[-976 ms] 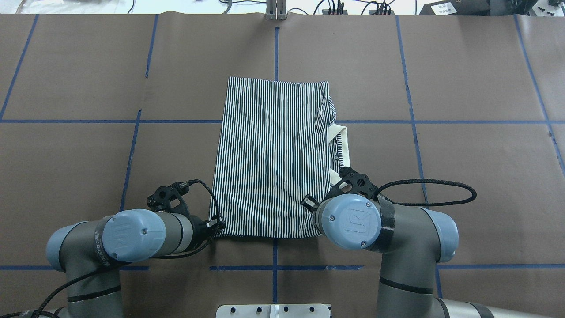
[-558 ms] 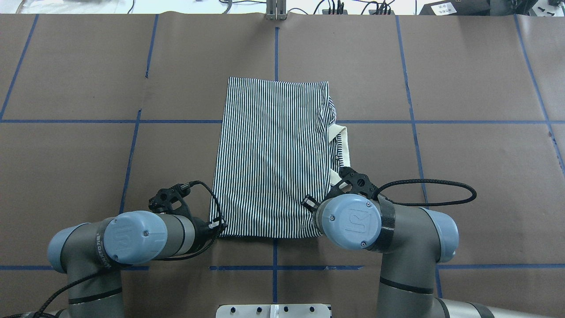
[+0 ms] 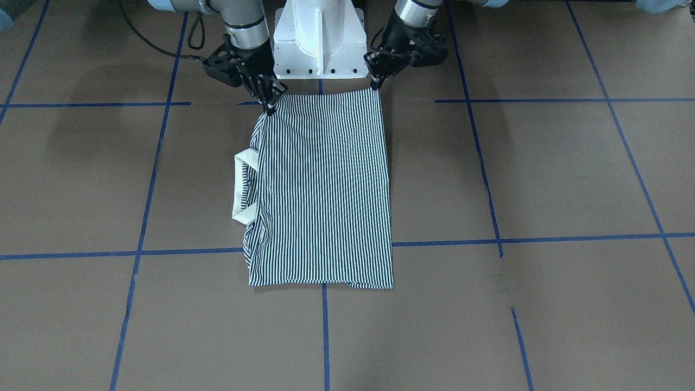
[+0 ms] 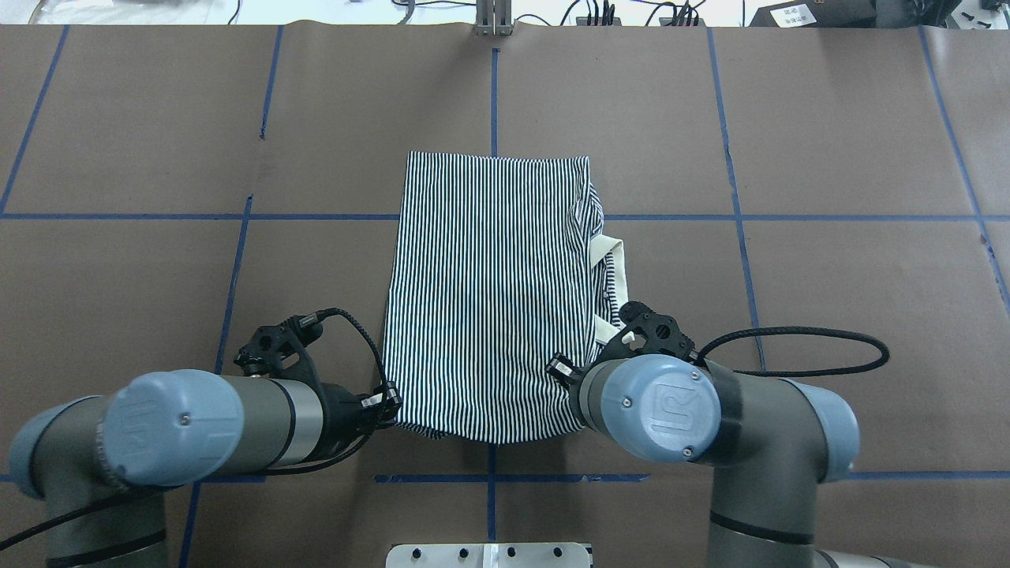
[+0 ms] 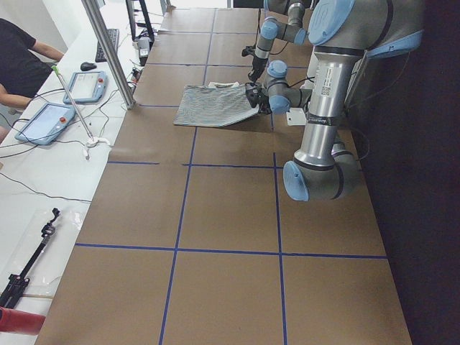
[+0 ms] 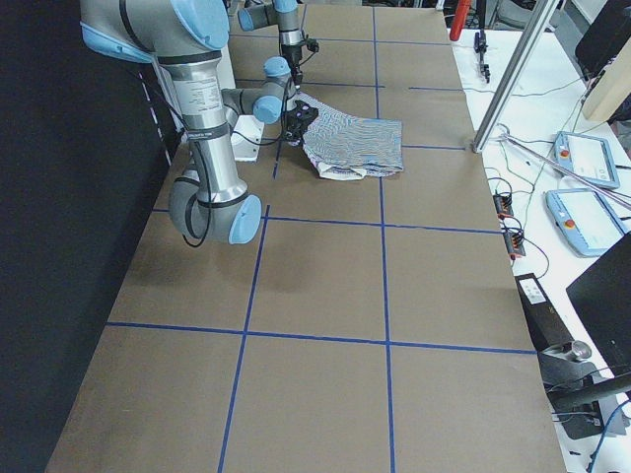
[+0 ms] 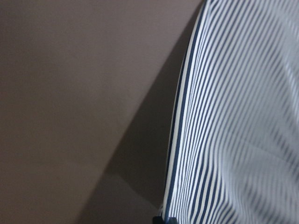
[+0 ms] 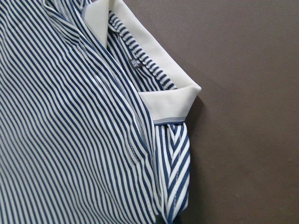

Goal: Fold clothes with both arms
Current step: 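Grasp the near edge with both grippers and lift it away from the robot, then fold the near edge over onto the far half with both grippers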

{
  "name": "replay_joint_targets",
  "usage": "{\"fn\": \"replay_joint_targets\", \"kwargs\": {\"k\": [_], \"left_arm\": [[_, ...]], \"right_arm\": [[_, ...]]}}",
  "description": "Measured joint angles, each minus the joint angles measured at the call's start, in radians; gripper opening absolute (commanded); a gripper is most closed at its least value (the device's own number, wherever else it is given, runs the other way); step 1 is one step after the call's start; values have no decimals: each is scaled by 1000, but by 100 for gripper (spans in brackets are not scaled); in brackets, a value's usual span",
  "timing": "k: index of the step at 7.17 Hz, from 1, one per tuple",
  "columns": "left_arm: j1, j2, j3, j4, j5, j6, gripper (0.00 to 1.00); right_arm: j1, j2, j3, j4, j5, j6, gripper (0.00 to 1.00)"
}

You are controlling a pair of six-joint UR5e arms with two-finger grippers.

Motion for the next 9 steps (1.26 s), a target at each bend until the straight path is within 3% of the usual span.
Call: {"fn": "replay_joint_targets", "kwargs": {"k": [2,3,7,8,9], "left_arm": [[-35,-19,-94,87,-22,4,0],[-95,-53,-64,98,-28,30,0],[-304,-232,274,42,-28,196,0],[-328,-253,364,-8,-27,226,0],[-343,-275,439,-44,-24,257,0]], "right_arm": [[44,-20,125,0,14,24,0],[106,-4,105,3,37,7,0],[329,181,-221,18,116,-96,0],[365,240,-337,54,135,-107,0],[390,295,-469,124,147,-117,6]]}}
